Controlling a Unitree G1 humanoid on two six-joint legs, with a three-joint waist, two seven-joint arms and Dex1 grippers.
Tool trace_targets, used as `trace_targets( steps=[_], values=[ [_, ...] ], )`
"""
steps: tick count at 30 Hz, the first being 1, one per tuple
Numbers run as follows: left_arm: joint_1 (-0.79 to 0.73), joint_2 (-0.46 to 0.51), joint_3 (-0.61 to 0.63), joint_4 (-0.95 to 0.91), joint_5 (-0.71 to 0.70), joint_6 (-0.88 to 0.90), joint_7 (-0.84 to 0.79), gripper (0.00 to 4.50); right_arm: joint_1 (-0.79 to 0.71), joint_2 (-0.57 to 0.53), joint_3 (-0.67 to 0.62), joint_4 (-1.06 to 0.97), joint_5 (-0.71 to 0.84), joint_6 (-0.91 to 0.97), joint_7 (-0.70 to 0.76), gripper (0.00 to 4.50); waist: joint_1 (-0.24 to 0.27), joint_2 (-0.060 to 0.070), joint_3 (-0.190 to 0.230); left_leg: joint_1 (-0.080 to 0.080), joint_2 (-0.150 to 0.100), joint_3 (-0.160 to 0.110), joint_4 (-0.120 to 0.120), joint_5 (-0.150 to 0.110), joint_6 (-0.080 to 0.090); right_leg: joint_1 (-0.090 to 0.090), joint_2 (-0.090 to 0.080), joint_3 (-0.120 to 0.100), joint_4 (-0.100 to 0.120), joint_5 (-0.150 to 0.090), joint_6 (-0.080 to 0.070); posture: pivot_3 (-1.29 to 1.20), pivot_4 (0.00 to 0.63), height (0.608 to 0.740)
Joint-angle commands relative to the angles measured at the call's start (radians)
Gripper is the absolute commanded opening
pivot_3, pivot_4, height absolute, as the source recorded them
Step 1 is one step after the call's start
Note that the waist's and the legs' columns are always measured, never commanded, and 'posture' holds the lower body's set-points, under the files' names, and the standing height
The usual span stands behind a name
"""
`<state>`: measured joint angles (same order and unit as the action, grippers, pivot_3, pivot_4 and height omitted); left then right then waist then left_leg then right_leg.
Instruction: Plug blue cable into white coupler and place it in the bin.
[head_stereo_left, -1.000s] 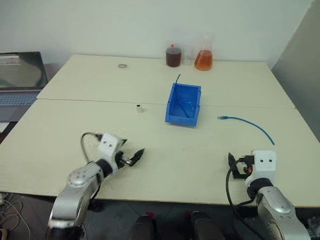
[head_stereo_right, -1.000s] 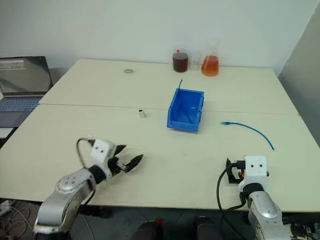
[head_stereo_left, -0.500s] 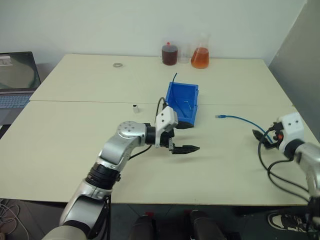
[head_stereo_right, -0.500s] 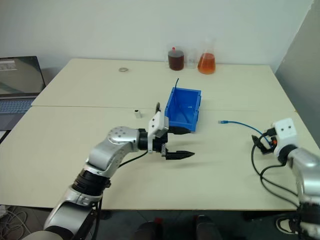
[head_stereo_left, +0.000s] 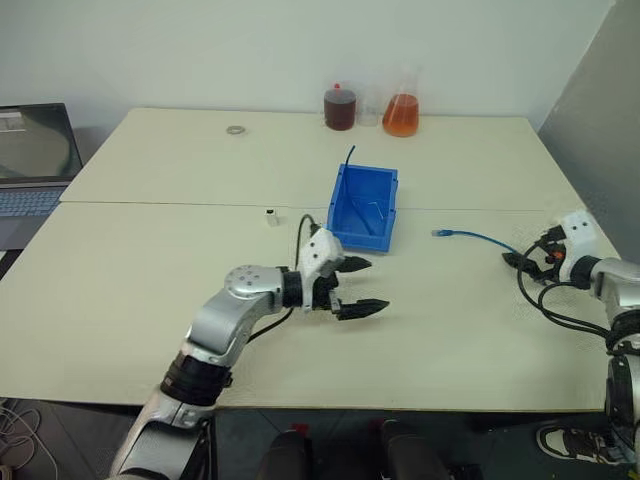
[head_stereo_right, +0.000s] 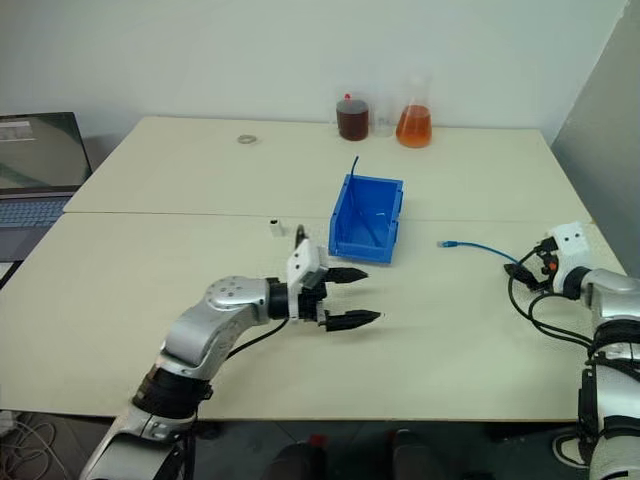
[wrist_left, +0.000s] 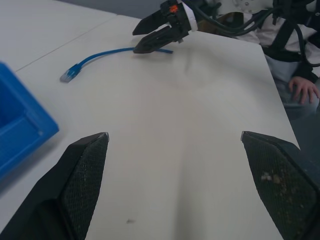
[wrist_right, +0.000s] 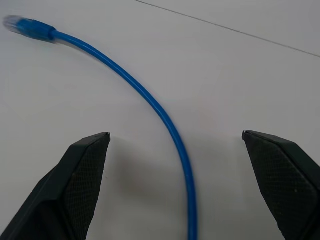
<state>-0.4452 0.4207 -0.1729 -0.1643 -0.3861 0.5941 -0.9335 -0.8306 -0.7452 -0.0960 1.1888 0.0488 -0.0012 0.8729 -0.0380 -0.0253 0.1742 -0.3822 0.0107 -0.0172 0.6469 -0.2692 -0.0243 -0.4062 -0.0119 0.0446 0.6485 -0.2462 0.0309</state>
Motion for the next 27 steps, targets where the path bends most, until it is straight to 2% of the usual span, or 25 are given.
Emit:
trace_targets(
  steps=[1,5,10,13,14,19,22,27],
  values=[
    [0.037,0.025,0.085,-0.097,-0.056,0.095,0.071,4.47,-0.059,0.018,0.023,0.062,-0.045,-0.071,0.015,4.5,0.0,0.0,0.0,0.0,0.0,0.0,0.0,0.0,0.0,0.0,0.0,0.0,0.0,0.0,0.0,0.0,0.15,0.74],
    [0.077,0.056,0.105,-0.168,-0.059,0.153,0.128,4.47,-0.101,0.072,0.054,0.106,-0.084,-0.068,0.02,4.5,0.002,0.0,0.0,0.0,0.0,-0.002,0.0,0.0,0.0,0.0,0.0,0.0,0.001,0.0,0.0,0.0,0.15,0.74],
    [0.085,0.041,0.092,-0.229,-0.081,0.194,0.17,4.47,-0.128,0.094,0.05,0.138,-0.103,-0.024,-0.024,4.5,0.004,0.0,0.0,0.0,0.0,-0.003,0.001,0.0,0.0,0.001,-0.001,-0.001,0.001,0.0,0.0,0.0,0.15,0.74],
    [0.097,0.033,0.091,-0.249,-0.092,0.208,0.191,4.5,-0.134,0.092,0.032,0.148,-0.096,0.016,-0.034,4.03,0.003,0.0,0.0,0.001,0.0,-0.002,0.001,0.0,-0.001,0.001,-0.001,-0.001,0.001,0.0,-0.001,0.0,0.15,0.74],
    [0.1,0.034,0.092,-0.252,-0.095,0.211,0.195,4.5,-0.135,0.09,0.032,0.149,-0.099,0.022,-0.03,3.67,0.004,0.0,0.0,0.001,0.0,-0.003,0.001,0.0,-0.001,0.001,-0.001,-0.001,0.001,0.0,-0.001,0.0,0.15,0.74],
    [0.105,0.039,0.092,-0.248,-0.103,0.209,0.201,4.5,-0.136,0.077,0.039,0.148,-0.112,0.029,-0.028,2.73,0.005,0.0,0.0,0.001,-0.001,-0.003,0.002,0.0,-0.001,0.002,-0.001,-0.001,0.002,0.001,-0.001,0.0,0.15,0.74],
    [0.09,0.035,0.084,-0.229,-0.099,0.2,0.2,4.5,-0.139,0.072,0.049,0.147,-0.126,0.024,-0.028,1.85,0.005,0.0,0.0,0.001,-0.001,-0.003,0.002,0.0,-0.001,0.002,-0.001,-0.001,0.002,0.001,-0.001,0.0,0.15,0.74],
    [0.074,0.034,0.076,-0.207,-0.095,0.186,0.191,4.5,-0.142,0.067,0.062,0.144,-0.149,0.011,-0.004,0.75,0.005,0.0,0.0,0.001,-0.001,-0.003,0.002,0.0,-0.001,0.002,-0.001,-0.001,0.002,0.001,-0.001,0.0,0.15,0.74]
  ],
)
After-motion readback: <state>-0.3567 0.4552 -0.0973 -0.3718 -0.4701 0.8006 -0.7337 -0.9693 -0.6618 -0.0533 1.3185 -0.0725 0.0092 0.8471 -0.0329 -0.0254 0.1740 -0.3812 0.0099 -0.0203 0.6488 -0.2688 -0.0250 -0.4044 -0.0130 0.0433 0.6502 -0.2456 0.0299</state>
